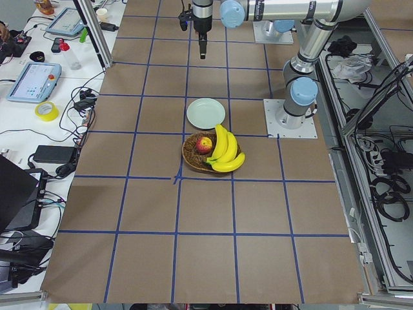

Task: Collect all strawberries into plate

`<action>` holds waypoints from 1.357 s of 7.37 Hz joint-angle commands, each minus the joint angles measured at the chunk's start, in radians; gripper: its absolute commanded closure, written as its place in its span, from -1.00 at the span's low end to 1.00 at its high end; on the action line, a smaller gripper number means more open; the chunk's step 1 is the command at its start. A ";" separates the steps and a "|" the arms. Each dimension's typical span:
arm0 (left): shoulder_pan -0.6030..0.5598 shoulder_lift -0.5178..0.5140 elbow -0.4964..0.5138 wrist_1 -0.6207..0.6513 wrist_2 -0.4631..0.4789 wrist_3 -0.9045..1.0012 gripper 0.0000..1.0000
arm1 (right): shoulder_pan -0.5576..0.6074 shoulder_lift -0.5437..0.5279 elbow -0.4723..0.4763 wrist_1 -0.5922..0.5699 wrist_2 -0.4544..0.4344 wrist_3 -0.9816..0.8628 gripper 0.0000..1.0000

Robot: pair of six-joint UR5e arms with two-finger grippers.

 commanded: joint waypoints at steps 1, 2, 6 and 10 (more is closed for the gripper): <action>0.006 0.000 -0.001 0.002 -0.004 -0.001 -1.00 | 0.002 0.008 -0.001 -0.007 -0.001 -0.001 -1.00; 0.006 -0.002 -0.004 0.001 -0.005 -0.006 -1.00 | 0.000 0.008 -0.002 -0.011 -0.001 0.003 -1.00; 0.004 -0.002 -0.004 0.001 -0.005 -0.010 -1.00 | 0.006 0.043 -0.003 -0.060 0.002 -0.001 -1.00; 0.004 -0.003 -0.004 0.001 -0.004 -0.006 -1.00 | 0.006 0.043 0.000 -0.088 -0.002 -0.006 -1.00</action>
